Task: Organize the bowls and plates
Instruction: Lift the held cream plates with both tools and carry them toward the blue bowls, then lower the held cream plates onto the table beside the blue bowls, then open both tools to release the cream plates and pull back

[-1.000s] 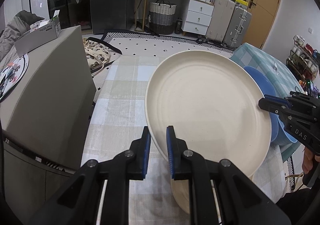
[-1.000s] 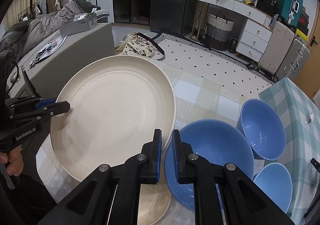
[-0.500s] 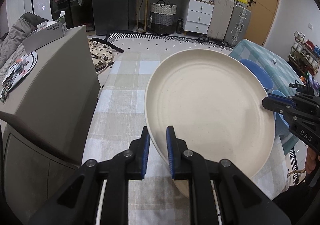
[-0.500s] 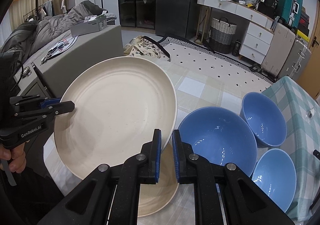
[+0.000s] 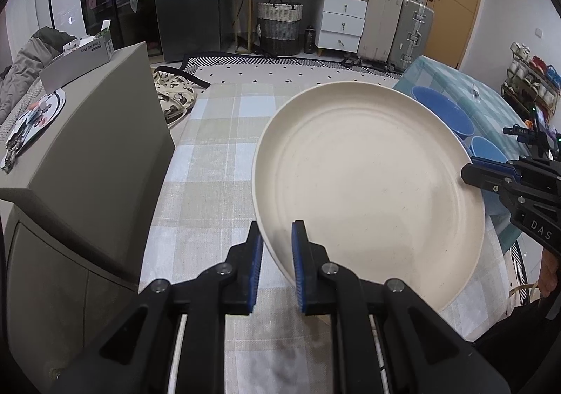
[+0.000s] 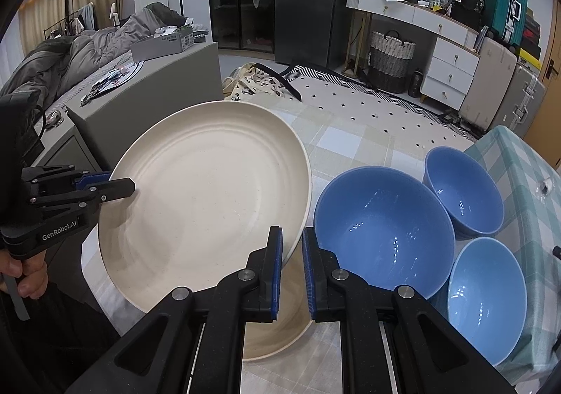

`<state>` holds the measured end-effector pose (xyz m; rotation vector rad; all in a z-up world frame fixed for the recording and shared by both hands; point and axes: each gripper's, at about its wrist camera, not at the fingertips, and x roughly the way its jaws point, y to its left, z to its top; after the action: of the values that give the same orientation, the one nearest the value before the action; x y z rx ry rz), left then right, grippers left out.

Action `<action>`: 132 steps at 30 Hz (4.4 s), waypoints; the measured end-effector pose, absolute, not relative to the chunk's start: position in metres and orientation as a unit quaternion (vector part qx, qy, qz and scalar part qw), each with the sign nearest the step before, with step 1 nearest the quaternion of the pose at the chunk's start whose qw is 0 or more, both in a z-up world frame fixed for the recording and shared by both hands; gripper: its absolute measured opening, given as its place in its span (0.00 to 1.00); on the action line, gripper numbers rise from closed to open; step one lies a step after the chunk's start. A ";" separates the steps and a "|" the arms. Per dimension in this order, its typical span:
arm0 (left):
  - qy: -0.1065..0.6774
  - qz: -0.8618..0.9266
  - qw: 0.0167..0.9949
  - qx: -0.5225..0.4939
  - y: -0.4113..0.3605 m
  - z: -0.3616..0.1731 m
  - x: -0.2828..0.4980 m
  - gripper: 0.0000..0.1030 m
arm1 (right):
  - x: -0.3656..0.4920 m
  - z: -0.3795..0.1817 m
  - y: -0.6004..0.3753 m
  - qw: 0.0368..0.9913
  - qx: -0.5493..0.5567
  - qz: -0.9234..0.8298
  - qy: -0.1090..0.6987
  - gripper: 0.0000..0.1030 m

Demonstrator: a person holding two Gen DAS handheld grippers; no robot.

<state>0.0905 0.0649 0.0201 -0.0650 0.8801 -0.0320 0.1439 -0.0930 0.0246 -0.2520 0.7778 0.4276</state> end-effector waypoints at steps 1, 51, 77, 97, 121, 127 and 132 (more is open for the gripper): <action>0.426 -0.016 0.904 -0.031 0.064 0.019 0.090 0.13 | 0.143 0.023 -0.094 0.896 -0.121 0.206 0.375 0.11; 0.494 -0.023 0.868 0.042 0.033 -0.046 0.102 0.18 | 0.146 -0.056 -0.107 0.871 -0.126 0.188 0.436 0.12; 0.509 -0.034 0.855 0.088 0.015 -0.060 0.107 0.21 | 0.154 -0.076 -0.103 0.862 -0.139 0.165 0.459 0.14; 0.512 -0.041 0.851 0.109 0.007 -0.065 0.106 0.36 | 0.157 -0.086 -0.102 0.858 -0.145 0.159 0.467 0.21; 0.488 -0.057 0.871 -0.030 0.042 -0.029 0.108 1.00 | 0.140 -0.050 -0.106 0.882 -0.092 0.210 0.411 0.95; 0.464 -0.057 0.883 -0.038 0.042 -0.014 0.108 1.00 | 0.130 -0.027 -0.114 0.899 -0.080 0.217 0.371 0.99; 0.452 -0.059 0.888 -0.048 0.039 -0.005 0.113 1.00 | 0.128 -0.011 -0.125 0.909 -0.067 0.210 0.353 0.99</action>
<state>0.1131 0.0394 -0.0047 -0.1000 0.9402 -0.1232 0.1279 -0.1248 -0.0107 -0.1381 0.7283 0.4323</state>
